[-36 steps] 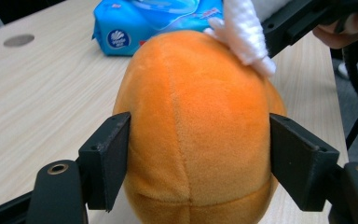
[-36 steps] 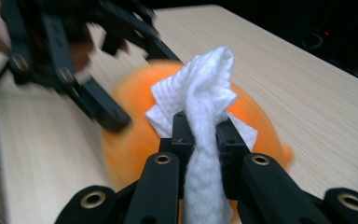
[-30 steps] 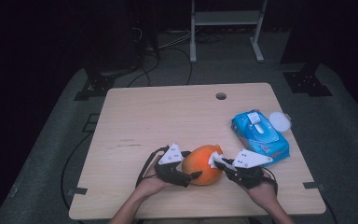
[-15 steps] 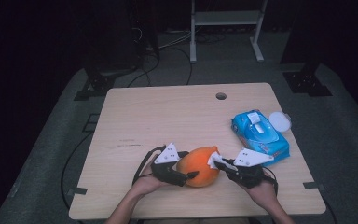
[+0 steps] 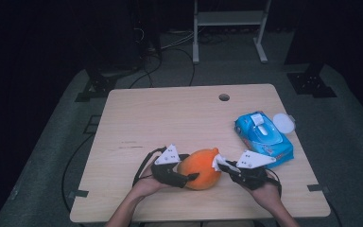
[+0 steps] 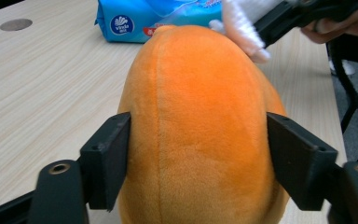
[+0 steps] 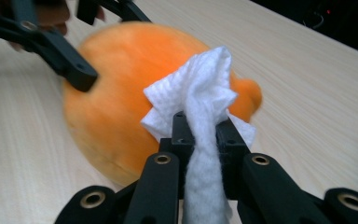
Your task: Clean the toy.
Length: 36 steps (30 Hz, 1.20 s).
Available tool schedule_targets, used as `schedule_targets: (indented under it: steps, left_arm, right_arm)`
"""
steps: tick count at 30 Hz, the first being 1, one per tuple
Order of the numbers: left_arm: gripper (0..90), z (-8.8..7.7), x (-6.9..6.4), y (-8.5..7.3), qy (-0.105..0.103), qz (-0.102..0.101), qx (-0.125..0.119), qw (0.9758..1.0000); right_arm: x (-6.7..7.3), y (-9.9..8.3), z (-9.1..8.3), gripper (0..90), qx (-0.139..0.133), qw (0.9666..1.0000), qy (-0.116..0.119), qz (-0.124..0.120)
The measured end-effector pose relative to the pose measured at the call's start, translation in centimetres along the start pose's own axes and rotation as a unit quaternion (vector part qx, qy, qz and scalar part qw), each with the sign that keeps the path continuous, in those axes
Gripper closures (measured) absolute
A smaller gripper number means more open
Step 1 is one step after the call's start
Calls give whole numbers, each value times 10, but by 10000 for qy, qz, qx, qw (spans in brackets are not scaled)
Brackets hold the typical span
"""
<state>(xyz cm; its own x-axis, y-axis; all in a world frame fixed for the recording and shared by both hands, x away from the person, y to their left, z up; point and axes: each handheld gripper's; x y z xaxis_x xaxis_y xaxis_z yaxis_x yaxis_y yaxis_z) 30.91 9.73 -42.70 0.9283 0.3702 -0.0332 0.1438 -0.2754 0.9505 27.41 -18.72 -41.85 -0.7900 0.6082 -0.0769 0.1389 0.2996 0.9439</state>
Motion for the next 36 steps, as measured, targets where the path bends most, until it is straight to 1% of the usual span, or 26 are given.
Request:
schedule_targets:
  steps: [1, 2, 3, 4, 5, 6, 7, 8, 9, 11, 13, 15, 17, 19, 20, 21, 22, 23, 24, 26, 28, 30, 32, 35, 36]
  left_arm:
    - [209, 1, 0, 1, -6, -90, -13, 10000]
    - [164, 2, 0, 3, -19, -231, -20, 9997]
    - [121, 3, 1, 5, -32, -294, -13, 9996]
    - [106, 4, 1, 6, -22, -303, -8, 9995]
    - [105, 4, 0, 6, 9, -260, 38, 9997]
    - [121, 3, 1, 5, -6, -151, 106, 9998]
    - [158, 1, 1, 4, -9, -81, 111, 9999]
    - [200, -1, 2, 3, 2, -53, 132, 9999]
    - [221, -2, 3, 2, 2, -43, 134, 9999]
    - [246, -4, 5, 0, 9, -33, 145, 9999]
    - [256, -6, 7, -2, -20, 9, 172, 9998]
    - [259, -6, 8, -3, -68, 19, 145, 9999]
    - [262, -5, 7, -4, -98, 65, 142, 9998]
    - [262, -4, 5, -4, -142, 127, 136, 9997]
    - [262, -4, 4, -4, -157, 166, 132, 9997]
    - [262, -4, 3, -4, -170, 209, 130, 9996]
    - [261, -4, 3, -4, -158, 215, 131, 9996]
    - [260, -4, 3, -4, -150, 189, 124, 9996]
    - [249, -4, 4, -4, -143, 142, 129, 9997]
    - [232, -4, 7, -3, -127, 24, 121, 9998]
    - [227, -4, 9, -4, -133, -39, 90, 9999]
    - [228, -4, 9, -5, -141, -53, 68, 9999]
    - [237, -4, 6, -5, -164, 49, 69, 9998]
    - [241, -3, 0, -6, -264, 349, 85, 9990]
    - [241, -3, 0, -6, -276, 399, 87, 9988]
  right_arm:
    - [-1, -1, 0, 803, -17, 10000, 20, 47]
    - [0, -1, 1, 804, -25, 10000, 27, 65]
    - [4, 0, 1, 803, -20, 10000, 36, 21]
    - [8, 2, 2, 804, -36, 9999, 96, -1]
    - [13, 4, 4, 804, -88, 9997, 206, -15]
    - [18, 6, 4, 804, -98, 9995, 285, -82]
    - [23, 8, 5, 803, -82, 9993, 314, -206]
    - [25, 9, 5, 804, -75, 9990, 321, -293]
    - [25, 9, 5, 804, -98, 9990, 325, -297]
    - [18, 7, 4, 804, -100, 9993, 300, -198]
    - [11, 2, 5, 804, 41, 9996, 102, -243]
    - [4, -5, 5, 804, 177, 9997, 52, -157]
    - [2, -7, 4, 803, 187, 9998, 88, -27]
    - [4, -2, 4, 804, 68, 9999, 104, 3]
    - [5, 1, 3, 803, -38, 9999, 144, 25]
    - [6, 2, 3, 804, -86, 9998, 164, 65]
    - [6, 3, 4, 803, -98, 9997, 194, 54]
    - [6, 2, 4, 803, -83, 9997, 201, 55]
    - [4, 0, 5, 803, -66, 9996, 257, 100]
    - [0, -5, 6, 803, 11, 9991, 357, 240]
    - [-2, -10, 8, 803, 125, 9985, 408, 345]
    - [-4, -13, 7, 803, 148, 9977, 472, 454]
    - [-6, -10, 6, 804, 130, 9978, 453, 464]
    - [-7, -5, 5, 804, -18, 9984, 358, 441]
    - [-8, -5, 4, 804, -38, 9984, 339, 452]
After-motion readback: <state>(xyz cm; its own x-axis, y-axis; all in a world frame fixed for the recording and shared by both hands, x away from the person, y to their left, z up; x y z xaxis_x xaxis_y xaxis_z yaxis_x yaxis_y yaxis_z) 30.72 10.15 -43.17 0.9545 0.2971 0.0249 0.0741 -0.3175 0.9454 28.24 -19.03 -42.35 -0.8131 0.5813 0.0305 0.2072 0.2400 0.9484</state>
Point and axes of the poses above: each handheld gripper's, and its own axes: z roughly forward along the jaws, y roughly out of its top, x roughly to its left, and after that the axes turned 11 degrees about -x, right-handed
